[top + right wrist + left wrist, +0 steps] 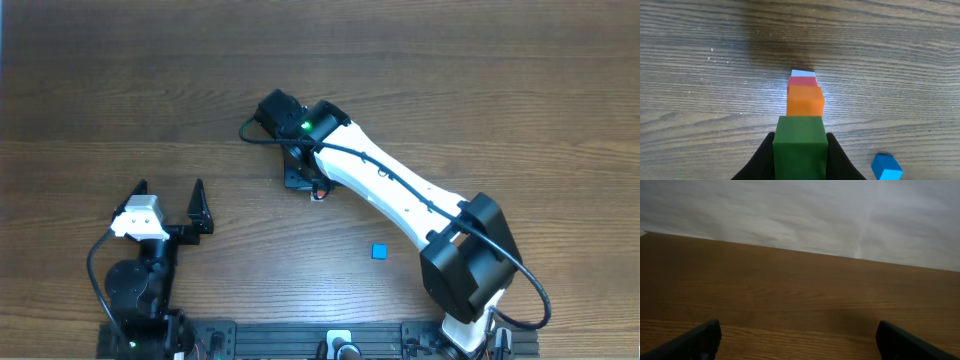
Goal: Stack Cubes
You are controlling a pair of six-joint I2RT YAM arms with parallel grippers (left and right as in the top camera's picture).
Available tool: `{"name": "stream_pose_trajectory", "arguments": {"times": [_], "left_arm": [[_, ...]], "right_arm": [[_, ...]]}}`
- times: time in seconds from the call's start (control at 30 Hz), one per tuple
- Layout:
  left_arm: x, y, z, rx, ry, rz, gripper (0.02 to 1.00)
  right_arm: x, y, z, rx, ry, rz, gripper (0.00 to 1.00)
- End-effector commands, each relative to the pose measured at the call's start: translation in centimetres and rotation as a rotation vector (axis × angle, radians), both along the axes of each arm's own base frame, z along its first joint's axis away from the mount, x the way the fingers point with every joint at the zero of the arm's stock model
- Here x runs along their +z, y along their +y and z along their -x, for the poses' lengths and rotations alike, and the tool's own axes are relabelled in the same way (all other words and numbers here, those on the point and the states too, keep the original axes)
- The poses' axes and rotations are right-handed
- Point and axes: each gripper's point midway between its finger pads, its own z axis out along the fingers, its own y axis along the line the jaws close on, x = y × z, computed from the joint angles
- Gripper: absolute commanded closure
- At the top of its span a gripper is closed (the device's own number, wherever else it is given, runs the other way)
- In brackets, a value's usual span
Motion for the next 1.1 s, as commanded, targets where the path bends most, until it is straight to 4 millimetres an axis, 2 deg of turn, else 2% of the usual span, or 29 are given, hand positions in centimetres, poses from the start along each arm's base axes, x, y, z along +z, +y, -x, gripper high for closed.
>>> {"name": "stream_pose_trajectory", "arguments": {"times": [0.03,1.1], "left_arm": [[-0.14,0.0,0.01,-0.003,0.0,-0.014,0.02],[-0.14,0.0,0.01,-0.003,0.0,-0.014,0.018]], "right_arm": [[-1.01,-0.48,-0.59,-0.027,0.0,0.03,0.989],[-2.01,-0.86,-0.54,-0.051,0.009,0.053,0.989]]}}
